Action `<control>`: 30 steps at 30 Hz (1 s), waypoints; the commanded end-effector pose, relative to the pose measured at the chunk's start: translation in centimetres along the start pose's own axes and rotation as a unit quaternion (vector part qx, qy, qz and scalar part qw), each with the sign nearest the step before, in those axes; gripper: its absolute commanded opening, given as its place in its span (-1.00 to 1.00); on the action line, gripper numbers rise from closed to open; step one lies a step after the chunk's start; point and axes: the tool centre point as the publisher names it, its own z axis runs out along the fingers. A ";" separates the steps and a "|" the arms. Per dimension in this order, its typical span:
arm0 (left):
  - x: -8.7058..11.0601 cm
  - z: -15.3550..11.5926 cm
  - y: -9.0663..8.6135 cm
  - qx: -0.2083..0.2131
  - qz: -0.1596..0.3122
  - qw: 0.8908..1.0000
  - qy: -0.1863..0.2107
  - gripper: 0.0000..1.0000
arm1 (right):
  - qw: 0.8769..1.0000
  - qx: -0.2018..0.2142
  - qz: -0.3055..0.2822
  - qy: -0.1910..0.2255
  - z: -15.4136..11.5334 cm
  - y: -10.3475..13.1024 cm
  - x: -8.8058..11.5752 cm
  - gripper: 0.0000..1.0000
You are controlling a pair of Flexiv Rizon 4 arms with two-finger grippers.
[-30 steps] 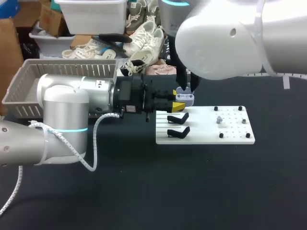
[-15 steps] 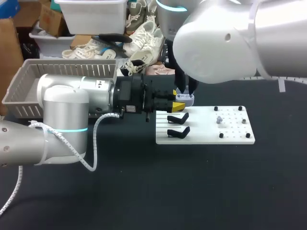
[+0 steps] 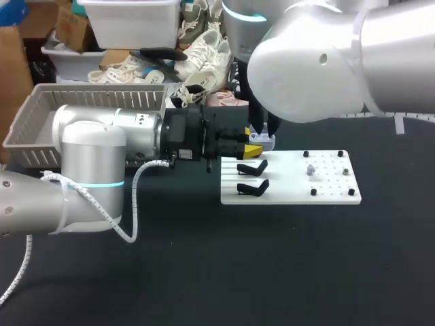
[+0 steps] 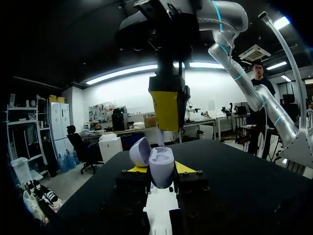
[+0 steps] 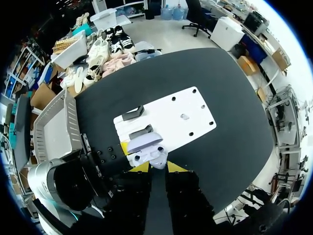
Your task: Pick up each earbud case from the left stands, insert the matching earbuds, close the lid, and place the case in the box.
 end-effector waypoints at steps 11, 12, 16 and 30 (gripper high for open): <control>0.0 0.0 0.0 -0.001 0.001 1.000 -0.001 -1.00 | 1.000 0.000 0.005 0.004 0.7 -0.1 0.0 -1.00; 0.0 0.0 0.0 -0.001 0.001 1.000 -0.001 -1.00 | 1.000 0.000 0.004 0.004 0.7 -0.1 0.0 -1.00; 0.0 0.0 0.0 -0.001 0.001 1.000 -0.001 -1.00 | 1.000 0.001 0.004 0.005 0.8 0.0 0.0 -1.00; 0.0 0.0 0.0 -0.001 0.001 1.000 -0.001 -1.00 | 1.000 0.010 0.006 0.009 1.5 0.2 -0.2 -1.00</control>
